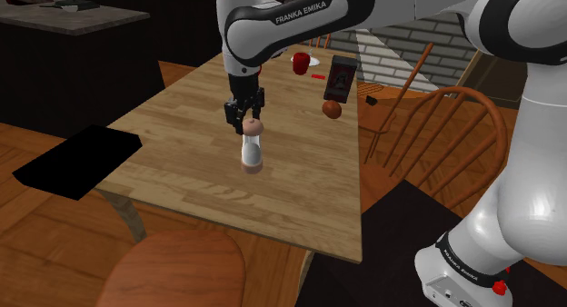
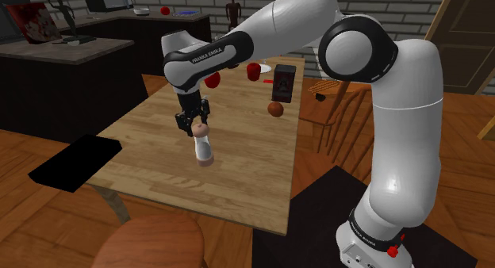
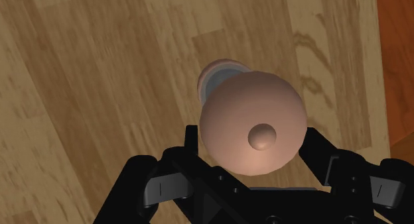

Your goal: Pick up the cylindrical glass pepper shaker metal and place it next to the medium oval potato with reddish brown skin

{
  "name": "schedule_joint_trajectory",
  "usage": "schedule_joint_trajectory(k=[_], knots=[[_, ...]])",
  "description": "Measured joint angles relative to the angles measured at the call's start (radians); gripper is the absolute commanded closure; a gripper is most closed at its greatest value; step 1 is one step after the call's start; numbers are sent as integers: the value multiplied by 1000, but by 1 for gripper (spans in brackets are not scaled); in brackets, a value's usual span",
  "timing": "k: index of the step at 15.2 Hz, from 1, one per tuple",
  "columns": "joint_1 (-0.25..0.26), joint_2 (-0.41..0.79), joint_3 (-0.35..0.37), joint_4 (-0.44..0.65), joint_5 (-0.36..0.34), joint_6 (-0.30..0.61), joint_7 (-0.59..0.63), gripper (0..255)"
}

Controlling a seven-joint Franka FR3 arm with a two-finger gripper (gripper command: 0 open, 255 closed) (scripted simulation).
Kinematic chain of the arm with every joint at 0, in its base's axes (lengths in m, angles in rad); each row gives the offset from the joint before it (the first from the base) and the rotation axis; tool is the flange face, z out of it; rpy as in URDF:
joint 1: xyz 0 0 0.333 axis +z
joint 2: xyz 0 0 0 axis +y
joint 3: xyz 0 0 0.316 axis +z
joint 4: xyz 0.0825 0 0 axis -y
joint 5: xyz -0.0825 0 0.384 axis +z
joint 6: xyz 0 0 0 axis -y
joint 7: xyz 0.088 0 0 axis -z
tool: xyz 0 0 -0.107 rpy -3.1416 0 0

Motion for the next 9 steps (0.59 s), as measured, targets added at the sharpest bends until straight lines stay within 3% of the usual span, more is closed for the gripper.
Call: schedule_joint_trajectory(k=[9], knots=[[0, -7, 1, 18, 2, -25, -2, 255]])
